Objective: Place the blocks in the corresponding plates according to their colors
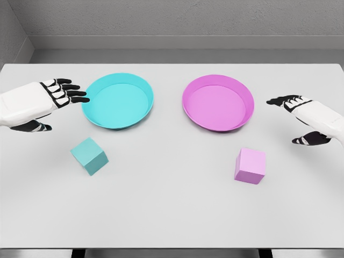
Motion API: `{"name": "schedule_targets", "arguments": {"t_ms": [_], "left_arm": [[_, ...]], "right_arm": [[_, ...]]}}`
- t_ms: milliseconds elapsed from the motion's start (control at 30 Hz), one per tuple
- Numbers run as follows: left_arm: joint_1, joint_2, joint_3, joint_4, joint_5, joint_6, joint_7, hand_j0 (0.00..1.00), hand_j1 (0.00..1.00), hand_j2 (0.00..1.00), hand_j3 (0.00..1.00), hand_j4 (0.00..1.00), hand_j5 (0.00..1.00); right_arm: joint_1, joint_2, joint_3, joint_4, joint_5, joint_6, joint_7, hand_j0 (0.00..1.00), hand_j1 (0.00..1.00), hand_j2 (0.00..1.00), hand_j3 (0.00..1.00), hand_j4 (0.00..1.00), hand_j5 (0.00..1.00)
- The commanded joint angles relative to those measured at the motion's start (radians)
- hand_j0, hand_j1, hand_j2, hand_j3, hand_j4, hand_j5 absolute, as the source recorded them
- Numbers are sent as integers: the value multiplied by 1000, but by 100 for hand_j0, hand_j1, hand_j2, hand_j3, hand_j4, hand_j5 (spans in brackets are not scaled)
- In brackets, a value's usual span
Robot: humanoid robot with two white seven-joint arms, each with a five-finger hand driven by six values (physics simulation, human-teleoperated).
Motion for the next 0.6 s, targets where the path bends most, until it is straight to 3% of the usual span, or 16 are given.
{"name": "schedule_targets", "arguments": {"t_ms": [0, 100, 267, 433, 567], "left_arm": [[0, 1, 0, 0, 6, 1, 1, 100, 100, 100, 100, 100, 100], [0, 1, 0, 0, 6, 1, 1, 100, 100, 100, 100, 100, 100], [2, 3, 0, -1, 6, 1, 1, 100, 100, 100, 100, 100, 100], [23, 72, -31, -37, 9, 1, 1, 100, 100, 100, 100, 100, 100], [51, 86, -33, -54, 9, 1, -1, 100, 100, 100, 100, 100, 100]], "right_arm": [[0, -2, -1, -5, -3, 2, 0, 100, 100, 100, 100, 100, 100], [-2, -5, -2, -12, -1, 1, 7, 100, 100, 100, 100, 100, 100], [-18, -6, -4, -64, 42, -2, 141, 100, 100, 100, 100, 100, 100], [-20, -12, -27, -110, 123, -10, 144, 100, 100, 100, 100, 100, 100], [-43, -12, -31, -109, 181, -159, 201, 100, 100, 100, 100, 100, 100]]}}
